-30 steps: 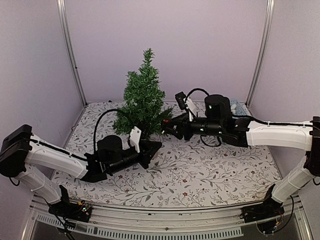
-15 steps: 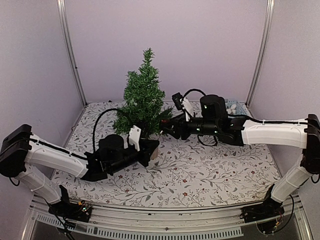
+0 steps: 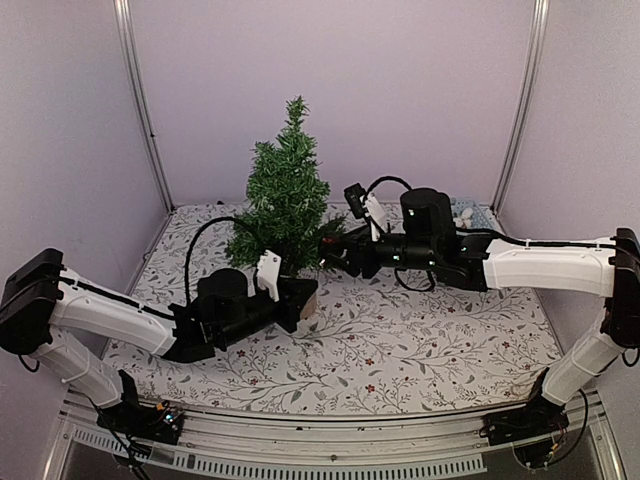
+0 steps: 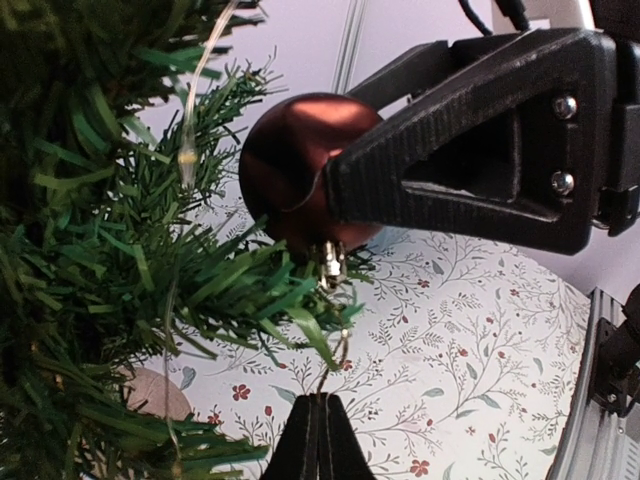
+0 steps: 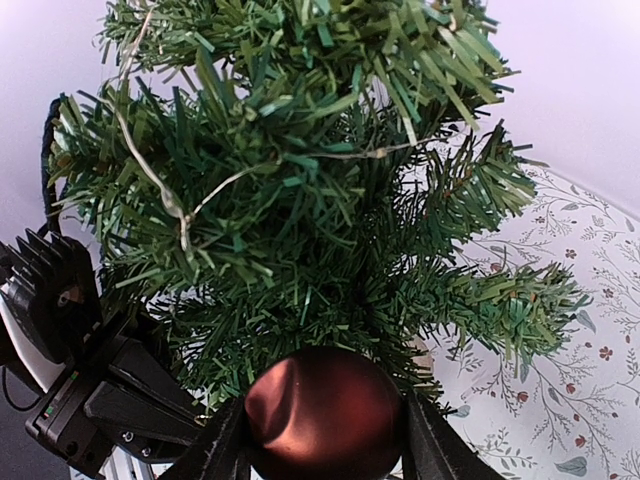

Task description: Decorate the small christmas tree

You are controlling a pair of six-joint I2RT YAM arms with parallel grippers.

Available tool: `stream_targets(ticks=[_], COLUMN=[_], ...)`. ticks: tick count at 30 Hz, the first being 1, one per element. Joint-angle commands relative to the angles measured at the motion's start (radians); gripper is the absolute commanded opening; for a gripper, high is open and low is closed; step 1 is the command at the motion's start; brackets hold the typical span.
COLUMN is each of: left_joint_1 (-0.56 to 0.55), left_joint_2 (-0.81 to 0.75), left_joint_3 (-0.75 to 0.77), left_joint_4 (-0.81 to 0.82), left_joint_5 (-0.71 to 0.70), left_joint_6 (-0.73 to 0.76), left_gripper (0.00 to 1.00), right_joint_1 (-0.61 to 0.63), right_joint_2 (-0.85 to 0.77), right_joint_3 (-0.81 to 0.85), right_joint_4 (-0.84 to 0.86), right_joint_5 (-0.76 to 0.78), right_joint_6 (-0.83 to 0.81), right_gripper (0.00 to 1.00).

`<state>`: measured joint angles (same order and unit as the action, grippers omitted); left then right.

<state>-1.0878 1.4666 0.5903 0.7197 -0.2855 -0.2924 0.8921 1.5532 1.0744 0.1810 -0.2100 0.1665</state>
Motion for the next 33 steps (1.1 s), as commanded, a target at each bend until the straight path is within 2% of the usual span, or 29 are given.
stream_targets(ticks=[1,16,33], left_joint_1=[0.019,-0.021,-0.029], left_joint_2=[-0.002,-0.007,-0.008], left_joint_3=[0.000,-0.019,-0.019], left_joint_4=[0.017,0.068,0.026], left_joint_5=[-0.021,-0.077,-0.178], left_joint_6=[-0.006,0.069,0.056], left_gripper=[0.00,0.00,0.00], right_joint_1=[0.007,0.008,0.007], right_joint_2=[-0.025,-0.033,0.037], right_joint_3=[0.022,0.003,0.048], right_joint_4=[0.034,0.078,0.061], right_joint_5=[0.017,-0.014,-0.039], right_joint_6=[-0.011,-0.012,-0.023], right_gripper=[0.34,0.35,0.35])
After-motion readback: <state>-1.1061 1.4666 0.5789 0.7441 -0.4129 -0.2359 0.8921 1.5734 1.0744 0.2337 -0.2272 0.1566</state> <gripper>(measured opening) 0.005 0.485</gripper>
